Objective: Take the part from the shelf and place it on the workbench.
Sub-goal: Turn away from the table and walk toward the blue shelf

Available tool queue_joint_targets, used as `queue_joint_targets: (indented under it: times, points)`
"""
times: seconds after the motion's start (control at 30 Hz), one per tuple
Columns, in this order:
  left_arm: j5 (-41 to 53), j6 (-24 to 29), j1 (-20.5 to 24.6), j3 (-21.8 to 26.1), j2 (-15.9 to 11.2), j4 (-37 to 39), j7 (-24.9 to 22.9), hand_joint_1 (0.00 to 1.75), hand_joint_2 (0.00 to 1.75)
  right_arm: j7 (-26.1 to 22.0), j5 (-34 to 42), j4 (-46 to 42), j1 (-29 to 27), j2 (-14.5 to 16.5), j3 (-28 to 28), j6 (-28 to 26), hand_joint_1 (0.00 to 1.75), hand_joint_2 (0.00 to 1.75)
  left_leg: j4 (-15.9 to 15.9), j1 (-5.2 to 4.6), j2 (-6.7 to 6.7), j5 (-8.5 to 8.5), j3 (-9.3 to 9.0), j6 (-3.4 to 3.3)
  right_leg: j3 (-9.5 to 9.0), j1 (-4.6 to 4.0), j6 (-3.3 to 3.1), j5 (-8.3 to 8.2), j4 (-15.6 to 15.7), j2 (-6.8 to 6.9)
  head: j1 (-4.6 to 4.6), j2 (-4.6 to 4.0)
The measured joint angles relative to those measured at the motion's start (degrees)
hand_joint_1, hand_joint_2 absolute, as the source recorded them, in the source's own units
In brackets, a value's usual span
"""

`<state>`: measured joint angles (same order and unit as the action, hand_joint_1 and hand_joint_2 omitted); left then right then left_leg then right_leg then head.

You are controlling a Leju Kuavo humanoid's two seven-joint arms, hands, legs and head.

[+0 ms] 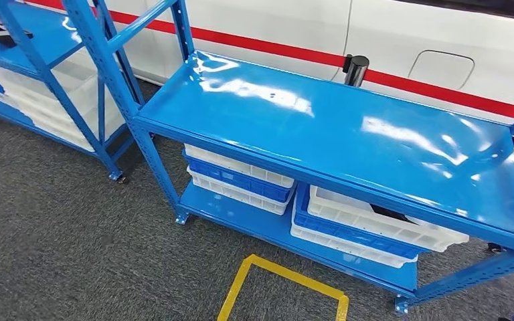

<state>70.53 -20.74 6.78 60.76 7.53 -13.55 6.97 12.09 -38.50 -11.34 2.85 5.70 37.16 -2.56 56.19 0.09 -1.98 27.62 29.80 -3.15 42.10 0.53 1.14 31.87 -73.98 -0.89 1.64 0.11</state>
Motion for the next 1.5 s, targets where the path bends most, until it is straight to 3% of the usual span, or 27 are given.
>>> queue_joint_targets:
  times: [0.03, 0.07, 0.13, 0.2, 0.3, 0.37, 0.43, 0.5, 0.53, 0.57, 0.6, 0.67, 0.73, 0.8, 0.87, 0.93, 1.0, 1.03, 1.07, 1.13, 1.17, 1.23, 1.3, 1.33, 1.4, 1.47, 1.5]
  points:
    - [0.0, 0.0, 0.0, 0.0, 0.0, 0.0, 0.0, 0.0, 0.0, 0.0, -0.1, 0.0, -0.1, -0.1, 0.0, 0.0, 0.0, 0.0, 0.0, 0.02, -0.8, 0.02, 0.05, 0.04, -0.25, 0.15, 0.47, -0.09, -0.3, 0.23, 0.0, 0.0]
    - [0.0, 0.0, 0.0, 0.0, 0.1, 0.0, 0.0, 0.0, 0.0, -0.1, -0.1, 0.0, -0.2, -0.2, 0.0, 0.0, 0.0, 0.0, 0.0, 0.08, -1.6, 0.08, 0.02, 0.15, -1.86, 0.37, 1.12, -1.01, 2.0, 0.69, 0.01, 0.0]
    - [0.0, 0.0, 0.1, 0.0, 0.2, 0.0, 0.0, 0.0, 0.0, -0.1, -0.2, 0.0, -0.2, -0.3, 0.0, 0.0, 0.0, 0.0, 0.3, -0.01, -2.91, 0.41, -0.19, 0.73, -7.06, 0.72, 2.12, -3.5, 10.6, 3.23, 0.1, 0.0]
    - [0.0, 0.0, 0.1, 0.0, 0.1, 0.0, 0.0, 0.0, 0.0, -0.2, -0.2, 0.0, 0.0, -0.3, 0.0, 0.0, 0.0, 0.0, 0.6, -0.34, -4.04, 0.85, -0.42, 1.52, -10.05, 0.76, 1.83, -4.8, 15.8, 5.1, 0.08, 0.0]
    - [0.0, 0.0, 0.4, 0.0, 0.1, 0.0, 0.0, 0.0, 0.0, -0.3, -0.3, 0.0, 0.0, -0.3, 0.0, 0.0, 0.0, 0.0, 0.7, -0.16, -5.2, 1.27, -0.79, 2.46, -9.88, 0.75, 0.53, -4.99, 16.1, 3.69, -0.29, 0.0]
    - [0.0, 0.0, 0.6, 0.0, 0.1, 0.0, 0.1, 0.0, 0.0, -0.3, -0.3, 0.0, 0.0, -0.4, 0.0, 0.0, 0.0, 0.0, 2.9, 0.33, -2.71, 3.2, -0.05, 3.17, -9.9, 1.09, -0.25, -5.21, 16.3, 2.51, -0.38, 0.0]
    - [0.0, 0.0, 0.5, 0.0, 0.1, 0.0, 0.1, 0.0, 0.0, -0.3, -0.3, 0.0, 0.1, -0.5, 0.0, 0.0, 0.0, 0.0, 9.6, 0.57, 0.8, 7.29, 2.96, 3.55, -9.81, 1.06, -0.85, -5.46, 16.3, 1.29, -0.49, 0.0]
    - [0.0, -0.1, 0.3, 0.0, 0.1, 0.0, 0.1, 0.0, 0.0, -0.3, -0.3, 0.0, 0.1, -0.5, 0.0, 0.0, 0.0, 0.0, 16.6, 0.57, 1.82, 10.05, 6.41, 3.51, -9.56, 0.77, -1.17, -5.63, 16.3, -0.17, -0.52, 0.0]
    - [0.0, -0.2, 0.2, 0.0, 0.1, 0.0, 0.1, 0.0, 0.0, -0.3, -0.3, 0.0, 0.0, -0.5, 0.0, 0.0, 0.0, 0.0, 17.6, 0.57, 1.93, 9.73, 7.06, 3.35, -9.52, 0.65, -1.25, -5.7, 16.3, -0.94, -0.51, 0.0]
    - [0.0, -0.3, 0.2, 0.0, 0.1, 0.0, 0.1, 0.0, 0.0, -0.3, -0.3, 0.0, 0.0, -0.5, 0.0, 0.0, 0.0, 0.0, 16.4, 0.56, 2.09, 8.28, 6.65, 3.09, -9.54, 0.55, -1.27, -5.75, 16.2, -1.74, -0.51, 0.0]
    - [0.0, -0.3, 0.2, 0.0, 0.1, 0.0, 0.1, 0.0, 0.0, -0.3, -0.3, 0.0, 0.0, -0.5, 0.0, 0.0, 0.0, 0.0, 13.0, 0.55, 2.63, 6.01, 5.16, 2.72, -9.6, 0.48, -1.26, -5.8, 16.2, -2.53, -0.51, 0.0]
    - [0.0, -0.3, 0.2, 0.0, 0.0, 0.0, 0.1, 0.0, 0.0, -0.3, -0.3, 0.0, 0.0, -0.4, 0.0, 0.0, 0.0, 0.0, 5.2, 0.5, 5.32, 2.23, 1.64, 1.9, -9.63, 0.36, -1.04, -5.94, 16.2, -3.9, -0.49, 0.0]
    - [0.0, -0.3, 0.3, -0.1, -0.1, 0.0, 0.1, 0.0, 0.0, -0.2, -0.5, 0.0, 0.1, -0.3, 0.0, 0.1, 0.0, 0.0, 1.7, 0.23, 6.78, 1.21, 0.11, 1.47, -9.3, 0.38, -0.53, -6.21, 16.2, -5.03, -0.48, 0.0]
    - [0.0, -0.3, 0.3, -0.2, -0.1, 0.0, 0.1, 0.0, 0.0, 0.0, -0.7, 0.0, 0.0, -0.3, 0.0, 0.2, 0.0, 0.0, 1.0, 0.04, 5.59, 0.89, -0.04, 1.16, -8.77, 0.3, 0.27, -6.61, 16.5, -6.01, -0.48, 0.0]
    - [0.0, -0.1, 0.4, -0.3, 0.1, -0.1, 0.2, 0.0, 0.0, 0.2, -0.9, 0.0, 0.0, -0.3, 0.1, 0.2, 0.0, 0.0, -0.1, 0.17, 4.21, 0.09, -0.28, 0.66, -7.62, 0.05, 0.65, -5.86, 15.2, -4.31, -0.33, 0.0]
    - [0.0, 0.1, 0.4, -0.3, 0.2, -0.1, 0.3, 0.0, 0.0, 0.2, -0.9, 0.0, 0.1, -0.3, 0.2, 0.2, 0.0, 0.0, -0.7, 0.15, 2.52, -0.38, -0.32, 0.33, -4.79, 0.02, 0.36, -2.83, 9.6, -1.28, -0.05, 0.0]
    - [0.0, 0.1, 0.2, -0.3, 0.2, -0.1, 0.3, 0.0, 0.0, 0.3, -1.0, 0.0, 0.1, -0.3, 0.3, 0.2, 0.0, 0.0, -0.7, 0.03, 0.67, -0.39, -0.16, 0.23, -1.56, 0.23, 0.42, 0.15, 2.5, -0.12, 0.06, 0.0]
    - [0.0, 0.1, 0.2, -0.3, 0.2, -0.1, 0.3, 0.0, 0.0, 0.3, -1.0, 0.0, 0.1, -0.3, 0.3, 0.2, 0.0, 0.0, -0.7, 0.03, -0.19, -0.37, -0.12, 0.25, -1.02, 0.38, 0.81, 0.55, 0.9, 0.12, 0.06, 0.0]
    - [0.0, 0.1, 0.2, -0.3, 0.3, 0.0, 0.3, 0.0, 0.0, 0.3, -1.0, 0.0, 0.0, -0.4, 0.4, 0.2, 0.0, 0.0, -0.6, 0.06, -0.99, -0.33, -0.11, 0.31, -1.67, 0.55, 1.39, 0.08, 1.6, 0.4, 0.07, 0.0]
    - [0.1, 0.1, 0.3, -0.4, 0.3, -0.1, 0.3, 0.0, 0.0, 0.3, -1.0, 0.0, -0.1, -0.5, 0.5, 0.2, 0.0, 0.0, -0.4, 0.11, -2.38, -0.09, -0.2, 0.69, -6.12, 0.96, 2.65, -2.4, 8.7, 2.23, 0.08, 0.0]
    - [0.1, 0.1, 0.3, -0.5, 0.3, -0.1, 0.3, 0.0, 0.0, 0.3, -1.1, 0.0, 0.0, -0.5, 0.5, 0.1, 0.0, 0.0, -0.1, -0.02, -2.99, 0.2, -0.23, 1.06, -8.39, 0.96, 2.87, -3.5, 12.5, 3.64, 0.11, 0.0]
    - [0.1, 0.1, 0.4, -0.7, 0.3, -0.1, 0.3, 0.0, 0.0, 0.1, -1.3, 0.0, 0.2, -0.4, 0.6, -0.1, 0.0, 0.0, 0.4, -0.33, -3.97, 0.7, -0.3, 1.8, -10.61, 0.83, 2.23, -4.5, 16.4, 5.25, -0.06, 0.0]
    - [0.0, 0.1, 0.6, -0.8, 0.3, -0.1, 0.2, 0.0, 0.0, -0.1, -1.8, 0.0, 0.2, -0.4, 0.7, -0.7, 0.0, 0.0, 0.5, -0.3, -4.78, 0.87, -0.49, 2.32, -10.49, 0.75, 1.12, -4.69, 16.4, 4.36, -0.31, 0.0]
    - [-0.1, 0.1, 0.7, -0.8, 0.3, -0.1, 0.1, 0.0, 0.0, -0.1, -2.1, 0.0, 0.1, -0.4, 0.7, -1.2, 0.0, 0.0, 0.8, -0.09, -4.44, 1.16, -0.49, 2.62, -10.46, 0.88, 0.71, -4.79, 16.5, 3.96, -0.36, 0.0]
    - [-0.2, 0.1, 0.8, -0.8, 0.3, -0.1, -0.1, 0.0, 0.0, 0.2, -2.9, 0.0, 0.1, -0.4, 0.7, -2.2, 0.0, 0.0, 3.9, 0.4, -1.89, 3.49, 0.75, 3.23, -10.44, 1.23, -0.19, -5.04, 16.6, 3.3, -0.45, 0.0]
    - [-0.3, 0.1, 0.7, -0.8, 0.2, -0.1, -0.2, 0.0, 0.0, 0.5, -3.5, 0.0, 0.2, -0.4, 0.7, -2.9, 0.0, 0.0, 11.1, 0.65, 1.03, 7.56, 4.14, 3.62, -10.2, 1.19, -0.76, -5.19, 16.7, 2.72, -0.58, 0.0]
    - [-0.4, 0.0, 0.5, -0.8, 0.2, -0.1, -0.1, 0.0, 0.0, 0.5, -3.6, 0.0, 0.2, -0.4, 0.7, -3.1, 0.0, 0.0, 14.8, 0.67, 1.61, 9.04, 5.96, 3.72, -10.11, 1.1, -0.85, -5.23, 16.6, 2.38, -0.6, 0.0]
